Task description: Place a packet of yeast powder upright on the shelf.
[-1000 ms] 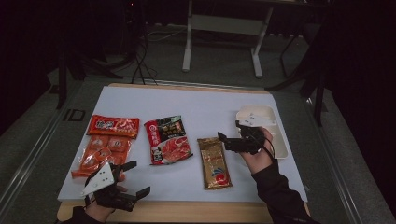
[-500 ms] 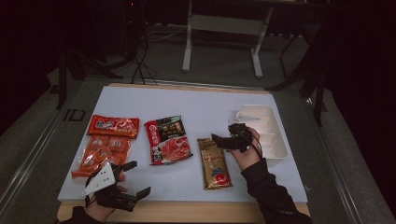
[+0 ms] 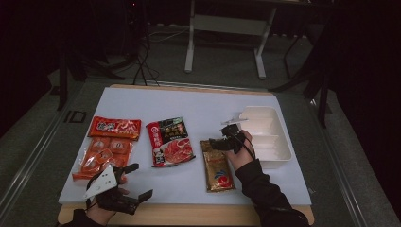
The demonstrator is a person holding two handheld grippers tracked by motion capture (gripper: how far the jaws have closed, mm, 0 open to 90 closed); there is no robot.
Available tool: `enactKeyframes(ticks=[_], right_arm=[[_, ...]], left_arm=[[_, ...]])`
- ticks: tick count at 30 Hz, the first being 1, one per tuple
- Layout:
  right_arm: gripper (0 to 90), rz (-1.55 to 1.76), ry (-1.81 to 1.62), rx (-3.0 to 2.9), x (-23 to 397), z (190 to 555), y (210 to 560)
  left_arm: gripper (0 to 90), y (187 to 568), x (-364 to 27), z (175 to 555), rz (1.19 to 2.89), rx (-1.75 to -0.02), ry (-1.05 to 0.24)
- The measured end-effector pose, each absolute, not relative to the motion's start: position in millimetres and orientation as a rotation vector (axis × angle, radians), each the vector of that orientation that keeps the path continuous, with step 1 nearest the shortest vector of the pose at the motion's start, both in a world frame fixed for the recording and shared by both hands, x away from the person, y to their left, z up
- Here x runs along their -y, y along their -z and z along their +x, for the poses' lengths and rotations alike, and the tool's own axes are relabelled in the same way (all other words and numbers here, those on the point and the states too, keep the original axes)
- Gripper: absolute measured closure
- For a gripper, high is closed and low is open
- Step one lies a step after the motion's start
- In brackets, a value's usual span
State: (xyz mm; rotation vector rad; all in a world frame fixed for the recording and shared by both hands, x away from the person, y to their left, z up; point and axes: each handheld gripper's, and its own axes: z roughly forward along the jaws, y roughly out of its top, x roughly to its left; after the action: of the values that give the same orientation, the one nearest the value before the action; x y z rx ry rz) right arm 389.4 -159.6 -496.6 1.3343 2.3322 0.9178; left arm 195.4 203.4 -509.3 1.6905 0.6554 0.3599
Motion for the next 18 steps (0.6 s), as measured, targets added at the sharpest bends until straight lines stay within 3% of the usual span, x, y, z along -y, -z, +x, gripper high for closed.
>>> enactKeyframes(ticks=[18], right_arm=[[40.9, 1.509, -0.8, -2.43, 162, 408, 520]], left_arm=[[1.2, 510, -202, 196, 1.709, -0.651, -0.357]])
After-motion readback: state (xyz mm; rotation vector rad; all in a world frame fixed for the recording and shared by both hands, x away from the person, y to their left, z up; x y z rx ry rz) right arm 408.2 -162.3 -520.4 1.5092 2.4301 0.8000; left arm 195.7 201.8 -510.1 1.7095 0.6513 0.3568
